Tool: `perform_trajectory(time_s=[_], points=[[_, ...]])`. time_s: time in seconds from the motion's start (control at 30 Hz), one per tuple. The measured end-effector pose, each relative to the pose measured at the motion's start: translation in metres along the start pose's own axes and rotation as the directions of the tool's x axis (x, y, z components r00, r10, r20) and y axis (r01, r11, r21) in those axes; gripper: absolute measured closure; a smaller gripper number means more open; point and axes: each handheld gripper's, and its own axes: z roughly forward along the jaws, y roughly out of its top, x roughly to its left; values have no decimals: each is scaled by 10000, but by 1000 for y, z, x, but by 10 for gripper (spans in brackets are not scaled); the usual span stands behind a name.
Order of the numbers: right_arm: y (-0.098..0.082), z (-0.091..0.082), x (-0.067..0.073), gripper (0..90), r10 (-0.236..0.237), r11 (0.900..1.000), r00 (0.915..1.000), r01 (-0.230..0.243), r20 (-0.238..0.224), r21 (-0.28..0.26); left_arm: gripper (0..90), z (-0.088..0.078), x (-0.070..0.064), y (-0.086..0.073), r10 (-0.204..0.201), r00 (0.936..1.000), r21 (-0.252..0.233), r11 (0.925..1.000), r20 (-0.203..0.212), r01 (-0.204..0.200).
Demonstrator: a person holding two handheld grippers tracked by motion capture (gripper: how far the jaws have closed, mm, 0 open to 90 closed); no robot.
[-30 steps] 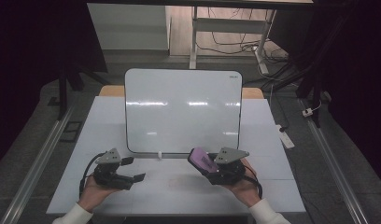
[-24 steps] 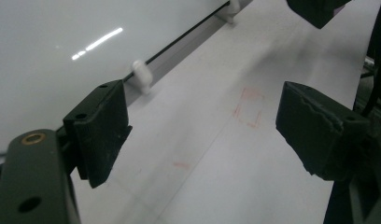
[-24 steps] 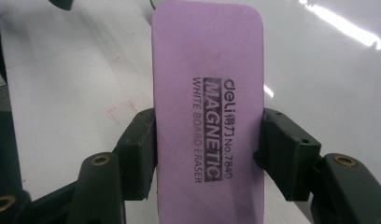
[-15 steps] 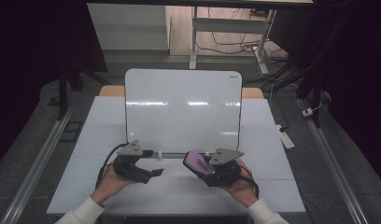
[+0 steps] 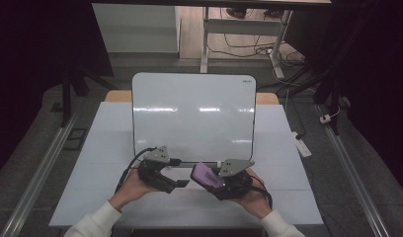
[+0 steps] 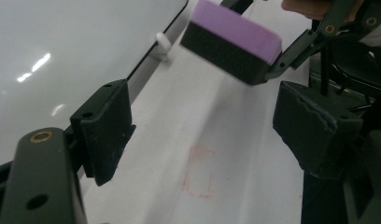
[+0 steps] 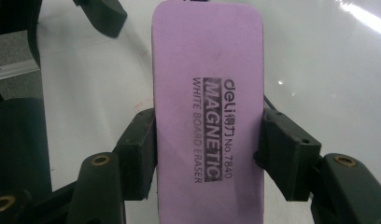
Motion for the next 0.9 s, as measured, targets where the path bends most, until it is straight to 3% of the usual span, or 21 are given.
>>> perform_trajectory(time_s=[0.23,0.43,0.7,0.9], points=[[0,1,0,398,-50,10000,9998,51,-183,20,251,11,-1,9,216,9983,126,9997,545,-223],[0,2,2,398,-180,9998,9988,180,-461,-15,348,16,-2,14,487,9928,188,9985,1091,-510],[0,3,0,396,21,9999,9959,-11,-903,106,403,17,-4,14,686,9905,276,9970,1196,-724],[-1,3,-3,377,493,9988,9932,-489,-1058,64,427,16,-3,14,454,9917,186,9987,1204,-480]])
